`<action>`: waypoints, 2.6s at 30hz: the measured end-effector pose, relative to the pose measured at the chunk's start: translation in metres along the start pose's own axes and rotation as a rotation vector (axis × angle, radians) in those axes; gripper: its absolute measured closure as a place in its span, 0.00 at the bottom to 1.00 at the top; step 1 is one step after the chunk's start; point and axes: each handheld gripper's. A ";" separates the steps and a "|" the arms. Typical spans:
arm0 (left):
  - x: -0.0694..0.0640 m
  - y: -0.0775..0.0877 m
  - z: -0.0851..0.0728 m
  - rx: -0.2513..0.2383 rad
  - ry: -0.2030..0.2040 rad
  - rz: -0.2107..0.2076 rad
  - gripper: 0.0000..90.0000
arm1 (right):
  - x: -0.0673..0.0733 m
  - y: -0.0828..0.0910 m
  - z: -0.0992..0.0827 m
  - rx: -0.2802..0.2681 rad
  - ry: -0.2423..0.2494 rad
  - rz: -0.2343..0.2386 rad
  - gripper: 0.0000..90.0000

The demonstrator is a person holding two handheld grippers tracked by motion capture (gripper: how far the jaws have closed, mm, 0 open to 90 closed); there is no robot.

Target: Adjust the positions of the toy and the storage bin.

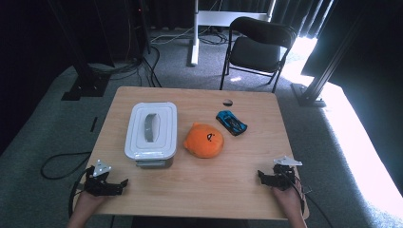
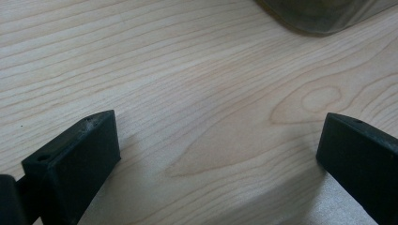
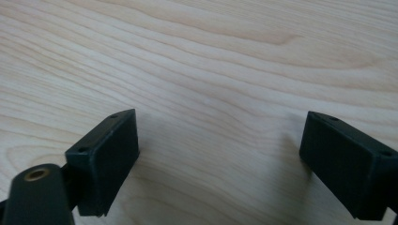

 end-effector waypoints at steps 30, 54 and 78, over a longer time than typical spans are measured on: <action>0.000 0.000 0.000 -0.002 0.001 0.000 0.00 | 0.021 -0.018 0.071 -0.026 0.085 0.069 0.15; 0.000 0.000 0.000 -0.002 0.002 0.000 0.00 | 0.032 -0.044 0.136 -0.049 0.083 0.122 0.14; -0.001 0.000 0.000 -0.002 0.003 0.002 0.00 | 0.044 -0.081 0.187 -0.062 0.096 0.179 0.13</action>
Point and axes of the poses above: each handheld gripper's, and its own axes: y roughly backward along the jaws, z roughly out of its top, x roughly to its left, and after that the axes turned 6 degrees about -z, right-handed
